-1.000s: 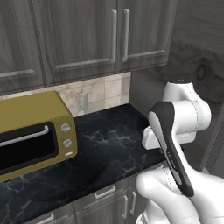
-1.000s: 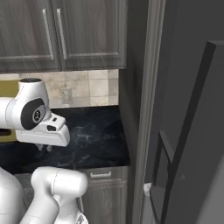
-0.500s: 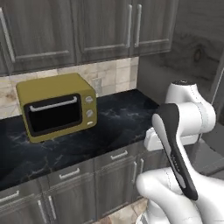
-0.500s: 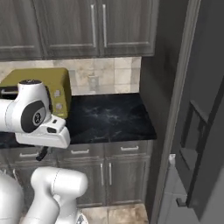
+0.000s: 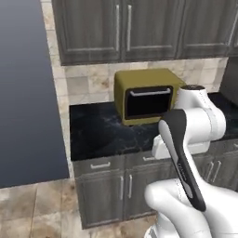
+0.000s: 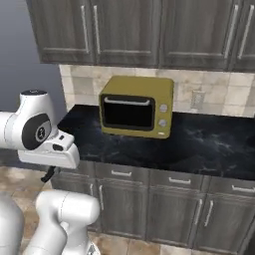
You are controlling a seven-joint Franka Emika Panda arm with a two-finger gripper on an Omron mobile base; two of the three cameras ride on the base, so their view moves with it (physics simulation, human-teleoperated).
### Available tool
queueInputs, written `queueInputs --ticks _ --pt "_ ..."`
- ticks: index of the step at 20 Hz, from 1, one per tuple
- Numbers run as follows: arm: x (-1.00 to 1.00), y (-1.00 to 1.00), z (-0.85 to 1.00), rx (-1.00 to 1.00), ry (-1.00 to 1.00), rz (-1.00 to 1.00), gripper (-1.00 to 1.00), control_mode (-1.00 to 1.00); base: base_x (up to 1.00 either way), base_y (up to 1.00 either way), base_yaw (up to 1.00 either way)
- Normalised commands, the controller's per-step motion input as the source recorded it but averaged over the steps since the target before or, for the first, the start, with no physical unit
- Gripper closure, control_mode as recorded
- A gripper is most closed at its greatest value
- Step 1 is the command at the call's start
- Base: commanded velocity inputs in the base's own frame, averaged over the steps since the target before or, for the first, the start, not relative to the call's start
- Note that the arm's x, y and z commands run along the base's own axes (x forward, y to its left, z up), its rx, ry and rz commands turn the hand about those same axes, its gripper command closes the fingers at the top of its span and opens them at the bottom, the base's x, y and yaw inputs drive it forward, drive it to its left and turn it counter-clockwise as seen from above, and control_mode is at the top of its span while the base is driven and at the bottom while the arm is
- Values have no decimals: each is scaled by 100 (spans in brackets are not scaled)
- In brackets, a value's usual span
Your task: Retrieve the butter from the fridge and place it on a plate on the dining table. Then retrieve the butter knife by the fridge and place it near the plate.
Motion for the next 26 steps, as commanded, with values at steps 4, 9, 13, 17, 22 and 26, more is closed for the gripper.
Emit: queueInputs --ticks 4,9,13,17,22,26 --pt "0 0 0 0 0 0 100 100 -40 100 66" --pt "0 0 0 0 0 0 100 100 -8 100 73" --pt "0 0 0 0 0 0 100 100 -4 100 68" --pt "0 0 0 0 0 0 100 100 -1 100 65" --pt "0 0 0 0 0 0 100 100 -21 91 72" --pt "0 0 0 0 0 0 100 100 -26 64 75"
